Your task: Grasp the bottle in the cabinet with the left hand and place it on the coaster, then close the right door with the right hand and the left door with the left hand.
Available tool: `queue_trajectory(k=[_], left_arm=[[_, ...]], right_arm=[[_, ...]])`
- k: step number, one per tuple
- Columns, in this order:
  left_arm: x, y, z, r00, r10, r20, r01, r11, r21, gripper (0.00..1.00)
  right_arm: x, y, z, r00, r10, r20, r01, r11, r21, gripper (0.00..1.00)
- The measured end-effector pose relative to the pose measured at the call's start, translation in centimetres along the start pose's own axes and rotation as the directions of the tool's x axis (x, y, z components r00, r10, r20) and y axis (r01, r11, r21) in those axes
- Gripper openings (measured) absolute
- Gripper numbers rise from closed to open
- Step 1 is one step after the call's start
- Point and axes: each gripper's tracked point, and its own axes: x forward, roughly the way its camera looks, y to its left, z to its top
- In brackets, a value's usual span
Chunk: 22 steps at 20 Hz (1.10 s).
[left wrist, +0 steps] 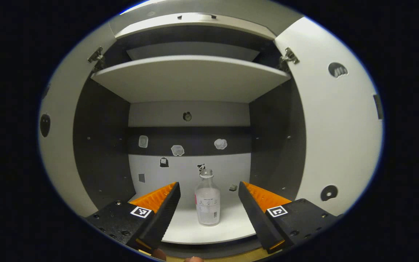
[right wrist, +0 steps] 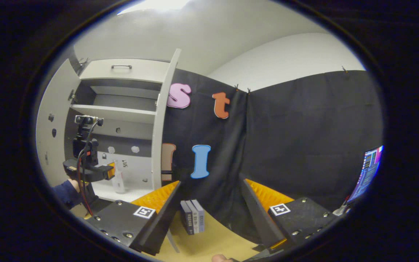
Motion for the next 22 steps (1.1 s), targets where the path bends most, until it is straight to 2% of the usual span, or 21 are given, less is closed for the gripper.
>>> queue_trajectory(k=[3, 4, 5, 9, 10, 11, 14, 15, 22], left_arm=[[3.5, 0.5, -2.5, 0.999, 0.026, -0.038, -0.025, 1.0, 0.005, 0.99], [4.4, 0.4, -3.3, 0.998, 0.024, -0.05, -0.024, 1.0, 0.007, 0.99], [5.5, 0.5, -4.0, 0.998, 0.027, -0.062, -0.026, 1.0, 0.01, 0.99], [9.0, 1.0, -6.2, 0.995, 0.05, -0.091, -0.05, 0.999, 0.003, 0.99], [9.6, 1.1, -6.6, 0.994, 0.053, -0.095, -0.054, 0.999, -0.005, 0.99], [10.2, 1.1, -6.9, 0.993, 0.051, -0.104, -0.052, 0.999, -0.006, 0.99], [11.3, 0.8, -8.1, 0.989, 0.028, -0.145, -0.033, 0.999, -0.037, 0.99], [11.3, 0.7, -7.7, 0.991, 0.022, -0.135, -0.028, 0.999, -0.045, 0.78], [8.7, 0.5, -7.1, 0.987, -0.033, -0.16, 0.018, 0.995, -0.095, 0.77]], right_arm=[[-0.5, -2.2, -0.6, 0.997, -0.077, -0.016, 0.076, 0.997, -0.03, 0.99], [-0.8, -2.9, -1.0, 0.995, -0.1, -0.024, 0.099, 0.994, -0.037, 0.94], [-0.9, -3.5, -1.2, 0.992, -0.121, -0.035, 0.12, 0.992, -0.037, 0.94], [-1.9, -4.7, -2.4, 0.984, -0.163, -0.076, 0.162, 0.987, -0.019, 0.94], [-2.0, -4.9, -2.7, 0.981, -0.172, -0.084, 0.171, 0.985, -0.018, 0.98], [-2.2, -5.1, -3.0, 0.98, -0.177, -0.095, 0.176, 0.984, -0.016, 0.99], [-2.7, -5.2, -4.0, 0.977, -0.17, -0.125, 0.171, 0.985, -0.008, 0.98], [-2.7, -5.2, -4.1, 0.978, -0.166, -0.128, 0.166, 0.986, -0.006, 0.99], [-2.0, -4.5, -3.8, 0.988, -0.103, -0.114, 0.105, 0.994, 0.012, 0.98]])
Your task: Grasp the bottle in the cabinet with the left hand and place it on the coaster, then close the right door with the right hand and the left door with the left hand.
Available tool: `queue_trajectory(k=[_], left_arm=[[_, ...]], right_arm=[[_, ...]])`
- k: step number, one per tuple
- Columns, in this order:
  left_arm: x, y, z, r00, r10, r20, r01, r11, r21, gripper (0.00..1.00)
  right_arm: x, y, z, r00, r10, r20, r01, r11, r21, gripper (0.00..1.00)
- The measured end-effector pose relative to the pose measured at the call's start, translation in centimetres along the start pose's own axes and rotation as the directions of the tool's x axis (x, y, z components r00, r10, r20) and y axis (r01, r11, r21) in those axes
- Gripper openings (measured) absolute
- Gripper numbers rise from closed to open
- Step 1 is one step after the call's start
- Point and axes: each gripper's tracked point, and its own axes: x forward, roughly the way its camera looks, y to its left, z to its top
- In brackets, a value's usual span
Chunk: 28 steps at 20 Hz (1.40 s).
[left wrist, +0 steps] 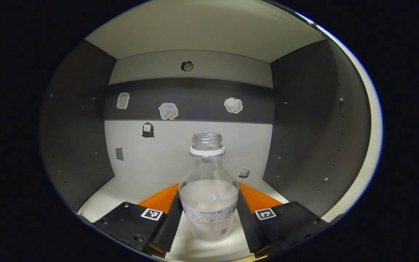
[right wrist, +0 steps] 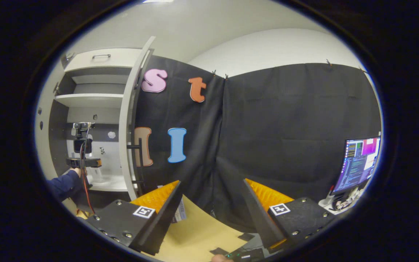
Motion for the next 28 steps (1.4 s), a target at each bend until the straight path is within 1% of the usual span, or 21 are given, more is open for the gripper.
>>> queue_trajectory(k=[1, 2, 3, 6, 8, 10, 11, 12, 15, 17, 20, 22, 23, 25, 27, 28], left_arm=[[-1.0, -0.1, 0.4, 1.0, -0.015, 0.008, 0.015, 1.0, 0.001, 0.77], [-2.1, -0.2, 0.6, 0.999, -0.033, 0.015, 0.033, 0.999, 0.007, 0.77], [-3.3, -0.4, 0.9, 0.998, -0.055, 0.022, 0.054, 0.998, 0.014, 0.77], [-7.3, -0.8, 1.6, 0.993, -0.11, 0.052, 0.108, 0.994, 0.03, 0.76], [-10.3, -1.6, 1.5, 0.982, -0.177, 0.062, 0.176, 0.984, 0.023, 0.77], [-13.1, -1.9, 1.1, 0.971, -0.228, 0.072, 0.227, 0.974, 0.019, 0.77], [-14.4, -2.0, 0.6, 0.965, -0.25, 0.075, 0.248, 0.968, 0.029, 0.75], [-15.9, -2.1, 0.3, 0.958, -0.276, 0.082, 0.273, 0.961, 0.045, 0.76], [-20.0, -3.8, -1.1, 0.916, -0.389, 0.098, 0.383, 0.92, 0.08, 0.76], [-22.6, -4.4, -2.8, 0.898, -0.434, 0.08, 0.426, 0.9, 0.096, 0.76], [-25.4, -4.7, -5.0, 0.889, -0.452, 0.08, 0.447, 0.892, 0.075, 0.76], [-26.6, -4.4, -5.8, 0.892, -0.434, 0.129, 0.433, 0.901, 0.039, 0.76], [-27.2, -4.3, -6.7, 0.895, -0.427, 0.13, 0.427, 0.904, 0.028, 0.76], [-28.3, -3.7, -9.5, 0.911, -0.397, 0.107, 0.397, 0.917, 0.028, 0.76], [-29.1, -3.4, -12.6, 0.925, -0.374, 0.064, 0.372, 0.927, 0.046, 0.76], [-29.5, -3.1, -13.8, 0.931, -0.36, 0.064, 0.356, 0.932, 0.061, 0.77]], right_arm=[[0.1, 0.1, 0.0, 1.0, 0.014, 0.001, -0.014, 1.0, 0.005, 0.98], [0.2, 0.4, 0.0, 1.0, 0.031, 0.0, -0.031, 0.999, 0.011, 0.94], [0.3, 0.6, 0.0, 0.999, 0.049, -0.004, -0.049, 0.999, 0.018, 0.99], [0.7, 1.5, 0.2, 0.995, 0.101, 0.0, -0.101, 0.994, 0.037, 0.98], [0.7, 2.0, 0.5, 0.991, 0.132, 0.007, -0.132, 0.99, 0.046, 0.98], [0.6, 2.5, 0.6, 0.987, 0.159, 0.009, -0.159, 0.986, 0.053, 0.98], [0.5, 2.7, 0.5, 0.985, 0.172, 0.01, -0.173, 0.983, 0.056, 0.98], [0.5, 3.0, 0.4, 0.983, 0.185, 0.009, -0.185, 0.981, 0.058, 0.98], [0.5, 3.6, 0.8, 0.976, 0.219, 0.014, -0.22, 0.974, 0.064, 0.99], [0.6, 4.0, 1.2, 0.972, 0.235, 0.025, -0.236, 0.969, 0.067, 0.98], [0.4, 4.0, 1.8, 0.968, 0.248, 0.04, -0.25, 0.966, 0.07, 0.98], [0.3, 3.8, 2.1, 0.968, 0.248, 0.048, -0.251, 0.966, 0.066, 0.98], [0.3, 3.5, 2.1, 0.968, 0.245, 0.052, -0.248, 0.967, 0.064, 0.98], [0.1, 3.0, 2.2, 0.97, 0.236, 0.058, -0.239, 0.969, 0.06, 0.99], [-0.1, 2.6, 2.3, 0.972, 0.227, 0.061, -0.231, 0.971, 0.058, 0.99], [-0.2, 2.4, 2.3, 0.973, 0.222, 0.063, -0.226, 0.973, 0.057, 0.99]])
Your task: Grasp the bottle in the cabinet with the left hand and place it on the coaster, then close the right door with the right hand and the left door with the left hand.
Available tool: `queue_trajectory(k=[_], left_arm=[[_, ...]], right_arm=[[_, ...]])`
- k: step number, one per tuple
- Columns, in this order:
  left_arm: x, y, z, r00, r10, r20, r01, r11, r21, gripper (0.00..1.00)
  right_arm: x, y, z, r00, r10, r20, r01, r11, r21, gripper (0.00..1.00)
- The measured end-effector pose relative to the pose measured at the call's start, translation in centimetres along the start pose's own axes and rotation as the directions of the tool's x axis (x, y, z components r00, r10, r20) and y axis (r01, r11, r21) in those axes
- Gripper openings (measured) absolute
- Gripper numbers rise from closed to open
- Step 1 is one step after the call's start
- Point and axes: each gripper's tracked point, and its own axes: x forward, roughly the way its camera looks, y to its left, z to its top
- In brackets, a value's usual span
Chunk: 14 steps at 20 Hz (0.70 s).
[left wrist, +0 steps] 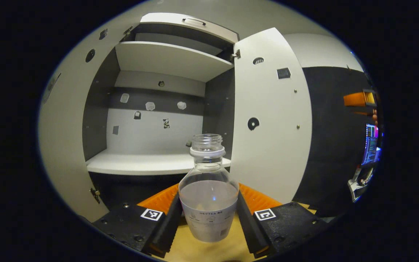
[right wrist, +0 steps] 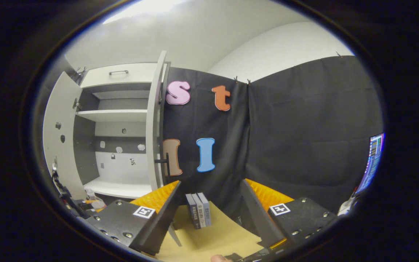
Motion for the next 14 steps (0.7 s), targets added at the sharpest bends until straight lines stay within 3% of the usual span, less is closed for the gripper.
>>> queue_trajectory(k=[5, 14], left_arm=[[-2.0, -1.9, -7.9, 0.997, -0.025, -0.076, 0.026, 1.0, 0.011, 0.77], [-5.1, -4.6, -18.2, 0.956, -0.064, -0.285, 0.036, 0.994, -0.103, 0.77]], right_arm=[[-0.5, -0.3, 0.2, 1.0, -0.007, 0.002, 0.007, 1.0, -0.002, 0.99], [-0.8, 0.3, 0.1, 1.0, 0.008, -0.001, -0.008, 1.0, -0.007, 0.98]])
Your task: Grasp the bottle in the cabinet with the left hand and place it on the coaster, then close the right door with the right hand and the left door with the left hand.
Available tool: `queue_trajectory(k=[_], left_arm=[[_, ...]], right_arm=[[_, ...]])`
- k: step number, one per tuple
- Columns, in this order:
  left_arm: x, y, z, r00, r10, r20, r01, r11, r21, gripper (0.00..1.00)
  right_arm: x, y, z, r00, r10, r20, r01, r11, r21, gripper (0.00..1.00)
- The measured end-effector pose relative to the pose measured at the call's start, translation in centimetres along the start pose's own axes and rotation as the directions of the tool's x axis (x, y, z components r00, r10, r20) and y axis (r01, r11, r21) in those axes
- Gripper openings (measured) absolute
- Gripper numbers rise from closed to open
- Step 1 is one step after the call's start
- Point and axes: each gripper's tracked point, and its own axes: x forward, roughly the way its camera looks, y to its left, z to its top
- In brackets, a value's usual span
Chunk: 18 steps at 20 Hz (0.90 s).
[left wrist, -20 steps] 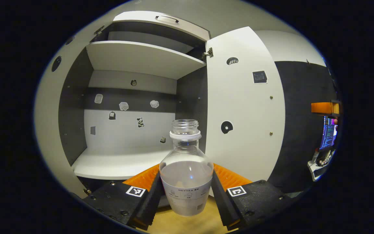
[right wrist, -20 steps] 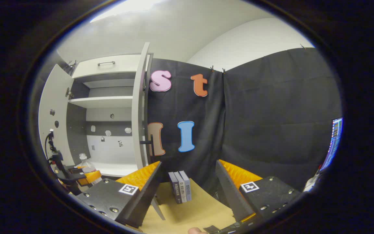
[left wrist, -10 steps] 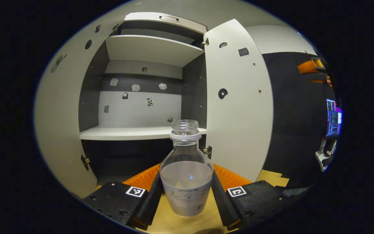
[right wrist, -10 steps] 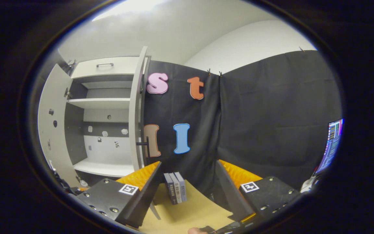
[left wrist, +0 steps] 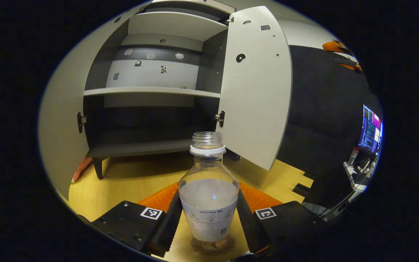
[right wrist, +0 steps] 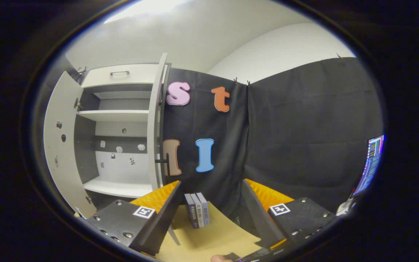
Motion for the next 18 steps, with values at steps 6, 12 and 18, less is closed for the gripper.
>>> queue_trajectory(k=[6, 12, 18], left_arm=[[-0.5, -1.2, -3.3, 0.999, -0.016, -0.034, 0.015, 1.0, -0.017, 0.78], [-0.6, -1.6, -6.6, 0.994, -0.012, -0.105, 0.012, 1.0, -0.004, 0.78], [-1.5, -1.8, -7.7, 0.992, 0.004, -0.126, -0.004, 1.0, 0.001, 0.79]], right_arm=[[0.0, 0.5, -0.1, 1.0, 0.015, -0.006, -0.015, 1.0, -0.022, 0.99], [0.5, 1.4, -0.3, 0.999, 0.029, -0.013, -0.03, 0.999, -0.033, 0.99], [1.3, 2.5, -0.9, 0.998, 0.054, -0.022, -0.055, 0.998, -0.039, 0.99]])
